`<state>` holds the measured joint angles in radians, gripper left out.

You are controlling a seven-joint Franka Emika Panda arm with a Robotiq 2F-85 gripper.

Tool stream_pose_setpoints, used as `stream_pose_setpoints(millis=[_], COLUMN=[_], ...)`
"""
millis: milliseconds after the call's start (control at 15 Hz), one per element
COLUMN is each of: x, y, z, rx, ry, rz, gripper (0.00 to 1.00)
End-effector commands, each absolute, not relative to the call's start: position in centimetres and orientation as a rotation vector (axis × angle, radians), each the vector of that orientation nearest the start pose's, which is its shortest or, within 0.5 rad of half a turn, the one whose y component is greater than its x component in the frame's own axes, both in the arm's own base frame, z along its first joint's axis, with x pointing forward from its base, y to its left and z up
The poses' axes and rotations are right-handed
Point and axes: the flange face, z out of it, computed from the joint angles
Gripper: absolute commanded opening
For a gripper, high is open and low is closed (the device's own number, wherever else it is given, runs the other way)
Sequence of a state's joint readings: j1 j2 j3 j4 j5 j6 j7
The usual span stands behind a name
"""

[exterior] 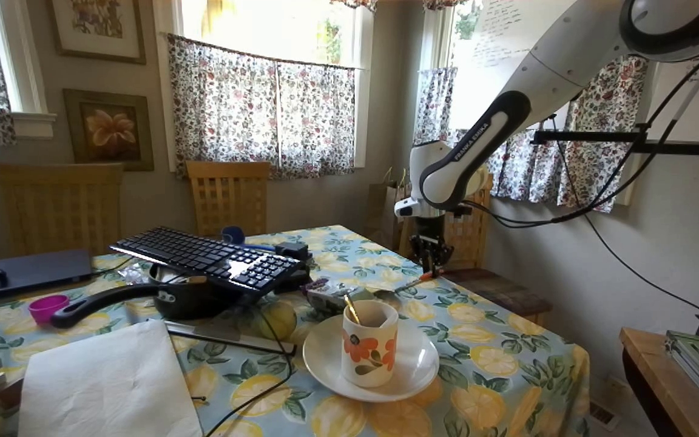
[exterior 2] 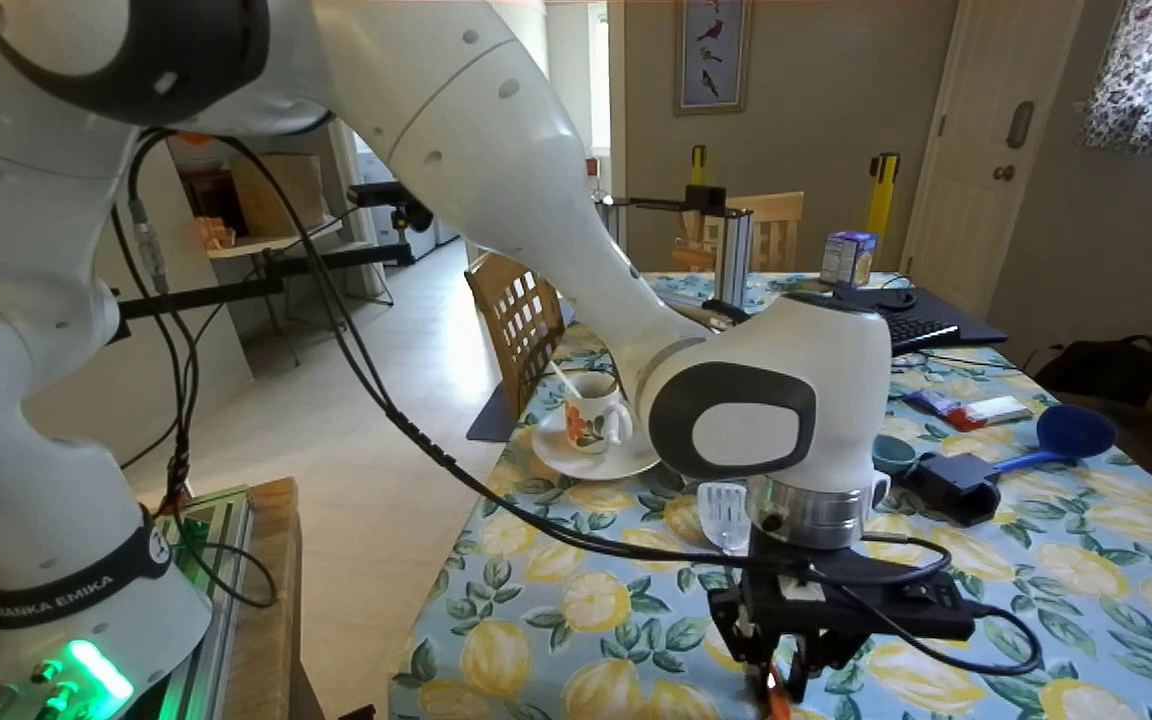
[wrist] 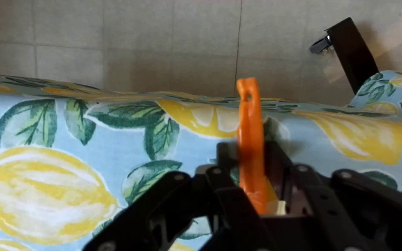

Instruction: Use the spatula to pick up the packet and put it on the plate

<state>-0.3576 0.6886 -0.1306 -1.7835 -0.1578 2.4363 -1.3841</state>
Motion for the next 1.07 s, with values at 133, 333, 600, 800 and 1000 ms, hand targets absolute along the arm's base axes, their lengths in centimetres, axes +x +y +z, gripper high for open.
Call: stream_pose_setpoints(millis=[133,333,600,800,1000], x=[57.8,57.5,56.4,55.6,55.6], y=[-30.6,-30.6,-32.2,-32.7,-32.0], z=[16.1,16.8,20.8,24.0,25.6], rx=[-2.801,-2.820,-2.968,-3.109,-3.216], ry=[-1.531,-1.513,-1.577,-1.675,-1.771], rz=[0.266,0.288,0.301,0.352,0.494], gripper=[0.05,0.05,0.05,0.05,0.05])
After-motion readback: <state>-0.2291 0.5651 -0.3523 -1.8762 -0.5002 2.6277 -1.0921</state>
